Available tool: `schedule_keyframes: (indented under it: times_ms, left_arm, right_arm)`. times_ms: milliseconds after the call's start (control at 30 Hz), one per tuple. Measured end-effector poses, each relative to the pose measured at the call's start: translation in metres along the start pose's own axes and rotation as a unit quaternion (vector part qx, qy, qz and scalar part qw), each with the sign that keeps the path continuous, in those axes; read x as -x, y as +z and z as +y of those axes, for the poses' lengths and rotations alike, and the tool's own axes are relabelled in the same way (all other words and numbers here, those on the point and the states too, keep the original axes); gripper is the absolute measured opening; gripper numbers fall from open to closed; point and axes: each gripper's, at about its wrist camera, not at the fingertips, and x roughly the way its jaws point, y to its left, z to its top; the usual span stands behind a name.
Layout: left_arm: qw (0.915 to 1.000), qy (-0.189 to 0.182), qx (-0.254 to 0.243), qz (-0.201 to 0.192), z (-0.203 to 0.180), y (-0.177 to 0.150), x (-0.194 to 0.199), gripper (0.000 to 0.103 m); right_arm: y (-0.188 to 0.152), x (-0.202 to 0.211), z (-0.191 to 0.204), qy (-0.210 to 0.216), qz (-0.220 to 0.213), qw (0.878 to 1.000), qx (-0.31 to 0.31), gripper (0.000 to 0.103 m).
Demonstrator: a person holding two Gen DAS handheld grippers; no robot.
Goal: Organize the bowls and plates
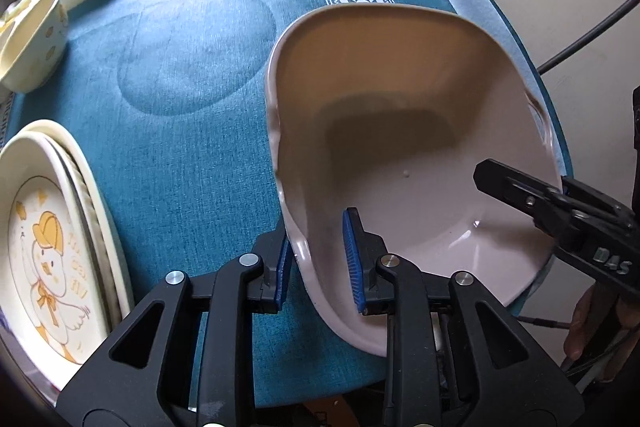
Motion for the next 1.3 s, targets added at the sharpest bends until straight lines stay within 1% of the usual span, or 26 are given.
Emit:
schedule_keyframes:
  times_ms: [33,67,100,133,167,333,400,500,567,633,667,700,733,767,800,900,967,1033,1100,1167,1233,1300]
  left_arm:
    - [1.0,0.002,-0.002,-0.001,0.0,0.0,0.0,0.041]
    - [1.0,0.005,-0.003,-0.004,-0.001,0.0,0.0,0.054]
    - [0.9999,0.01,-0.003,-0.01,0.0,0.0,0.002,0.083]
    - [0.9997,0.013,-0.002,-0.021,0.001,-0.001,0.005,0.094]
    - [0.9994,0.016,-0.002,-0.029,0.001,-0.001,0.009,0.094]
    - [0.9994,0.016,-0.004,-0.029,0.004,0.0,0.016,0.094]
    - [0.9994,0.017,-0.003,-0.03,0.005,-0.001,0.025,0.094]
    - [0.9988,0.027,-0.001,-0.041,0.009,-0.005,0.05,0.094]
    - [0.9978,0.035,0.005,-0.056,0.014,-0.009,0.072,0.094]
    - [0.9961,0.044,0.014,-0.075,0.022,-0.013,0.096,0.094]
    - [0.9948,0.051,0.02,-0.086,0.027,-0.016,0.11,0.094]
    - [0.9928,0.06,0.027,-0.1,0.032,-0.02,0.125,0.094]
    - [0.9903,0.07,0.035,-0.115,0.039,-0.024,0.139,0.094]
    - [0.9875,0.077,0.044,-0.13,0.046,-0.029,0.154,0.094]
    - [0.9838,0.085,0.057,-0.147,0.054,-0.035,0.17,0.095]
    - [0.9733,0.101,0.096,-0.182,0.078,-0.054,0.204,0.103]
    - [0.9666,0.106,0.122,-0.198,0.094,-0.064,0.218,0.103]
    - [0.9616,0.118,0.141,-0.203,0.11,-0.071,0.227,0.103]
    - [0.9568,0.14,0.157,-0.2,0.126,-0.071,0.235,0.103]
    - [0.9515,0.152,0.171,-0.206,0.14,-0.07,0.243,0.103]
    - [0.9469,0.151,0.183,-0.216,0.157,-0.066,0.252,0.103]
    - [0.9445,0.145,0.193,-0.223,0.175,-0.057,0.258,0.103]
  right_arm:
    - [0.0,0.001,-0.003,0.007,-0.003,1.0,-0.011,0.063]
    - [0.001,0.001,-0.004,0.01,-0.004,1.0,-0.017,0.064]
    - [0.001,0.001,-0.006,0.01,-0.003,1.0,-0.022,0.064]
    - [0.001,0.002,-0.006,0.01,-0.004,1.0,-0.024,0.064]
    - [0.001,0.003,-0.006,0.01,-0.006,1.0,-0.026,0.064]
    - [0.002,0.013,-0.002,0.008,-0.02,0.999,-0.025,0.064]
    - [0.004,0.021,0.003,-0.001,-0.023,1.0,-0.017,0.064]
    - [0.006,0.041,0.014,-0.011,-0.036,0.999,0.005,0.064]
    - [0.009,0.058,0.024,-0.013,-0.05,0.998,0.022,0.064]
    - [0.015,0.075,0.041,-0.001,-0.064,0.997,0.047,0.064]
    - [0.016,0.08,0.049,0.01,-0.069,0.996,0.059,0.066]
    - [0.019,0.086,0.058,0.022,-0.074,0.995,0.07,0.071]
    - [0.021,0.091,0.066,0.033,-0.08,0.993,0.08,0.087]
    - [0.023,0.095,0.077,0.046,-0.089,0.991,0.093,0.098]
    - [0.024,0.099,0.088,0.057,-0.098,0.988,0.107,0.1]
    - [0.028,0.101,0.119,0.079,-0.109,0.981,0.143,0.101]
    - [0.031,0.097,0.138,0.096,-0.106,0.977,0.161,0.101]
    - [0.033,0.092,0.157,0.107,-0.103,0.973,0.177,0.101]
    - [0.038,0.087,0.178,0.117,-0.102,0.969,0.195,0.101]
    - [0.045,0.083,0.197,0.124,-0.102,0.964,0.212,0.101]
    - [0.054,0.079,0.217,0.133,-0.107,0.959,0.227,0.101]
    - [0.063,0.075,0.233,0.137,-0.111,0.955,0.238,0.101]
